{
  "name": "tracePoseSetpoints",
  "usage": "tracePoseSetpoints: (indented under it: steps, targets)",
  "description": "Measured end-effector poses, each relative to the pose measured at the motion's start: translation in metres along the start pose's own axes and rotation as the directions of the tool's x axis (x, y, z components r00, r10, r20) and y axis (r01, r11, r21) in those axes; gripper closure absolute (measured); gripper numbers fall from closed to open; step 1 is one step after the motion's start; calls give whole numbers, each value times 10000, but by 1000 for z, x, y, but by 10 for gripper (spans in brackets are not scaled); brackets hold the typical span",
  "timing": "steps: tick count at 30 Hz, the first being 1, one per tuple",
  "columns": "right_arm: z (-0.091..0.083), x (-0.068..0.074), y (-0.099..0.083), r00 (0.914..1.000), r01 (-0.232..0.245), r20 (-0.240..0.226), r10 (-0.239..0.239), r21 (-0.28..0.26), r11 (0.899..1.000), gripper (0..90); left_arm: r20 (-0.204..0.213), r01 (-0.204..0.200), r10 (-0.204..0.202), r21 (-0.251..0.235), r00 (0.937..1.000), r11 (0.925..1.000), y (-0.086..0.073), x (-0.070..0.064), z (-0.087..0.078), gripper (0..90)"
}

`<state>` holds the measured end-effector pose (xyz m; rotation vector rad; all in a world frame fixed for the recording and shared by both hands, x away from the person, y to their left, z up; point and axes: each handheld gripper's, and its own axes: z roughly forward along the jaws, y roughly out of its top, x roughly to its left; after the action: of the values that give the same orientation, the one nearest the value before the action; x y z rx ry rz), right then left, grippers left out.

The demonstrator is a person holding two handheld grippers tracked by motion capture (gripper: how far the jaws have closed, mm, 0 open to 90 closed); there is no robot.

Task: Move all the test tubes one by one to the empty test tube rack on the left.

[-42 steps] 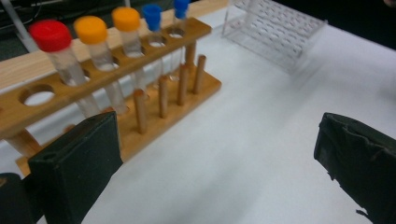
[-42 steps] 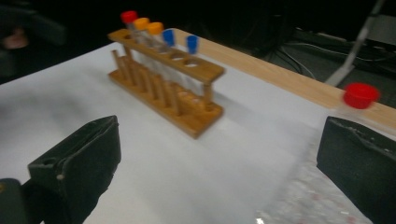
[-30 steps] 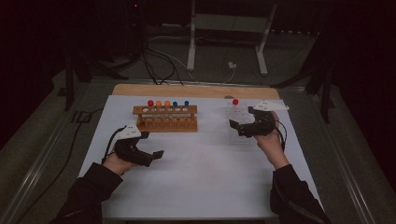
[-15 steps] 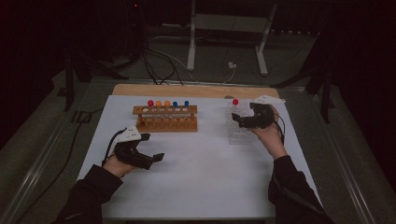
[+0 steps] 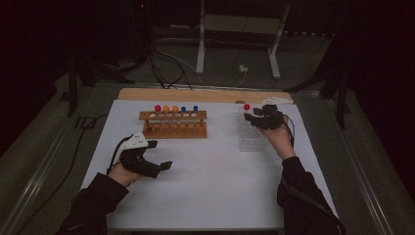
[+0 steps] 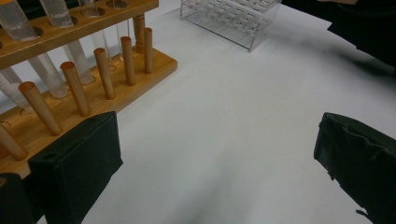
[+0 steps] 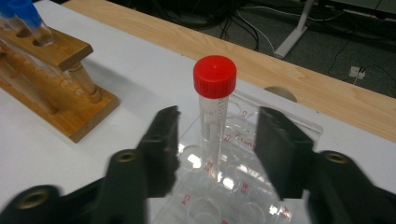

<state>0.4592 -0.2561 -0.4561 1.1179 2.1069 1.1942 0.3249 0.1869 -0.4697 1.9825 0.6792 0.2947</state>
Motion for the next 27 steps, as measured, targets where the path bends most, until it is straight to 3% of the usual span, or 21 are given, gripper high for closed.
tracePoseSetpoints:
  steps: [4,9,15,20,27]
  targets:
    - [9,0,3,9996,271,10,-272,249,9993,595,-3,4,-4,5,10000,10000,0,0,0,15]
    - [18,1,4,9996,268,-37,-267,526,9983,697,-29,16,-16,-1,10000,10000,-1,1,-1,15]
    - [23,2,4,9996,276,90,-283,689,9972,747,-42,69,-69,-6,10000,10000,-1,2,-1,15]
    - [16,1,7,9999,144,90,-147,411,9991,750,-26,93,-93,19,10000,10000,-1,3,-1,15]
    - [-7,5,21,9994,279,207,-273,-284,9992,750,59,35,-35,50,10000,10000,1,1,0,15]
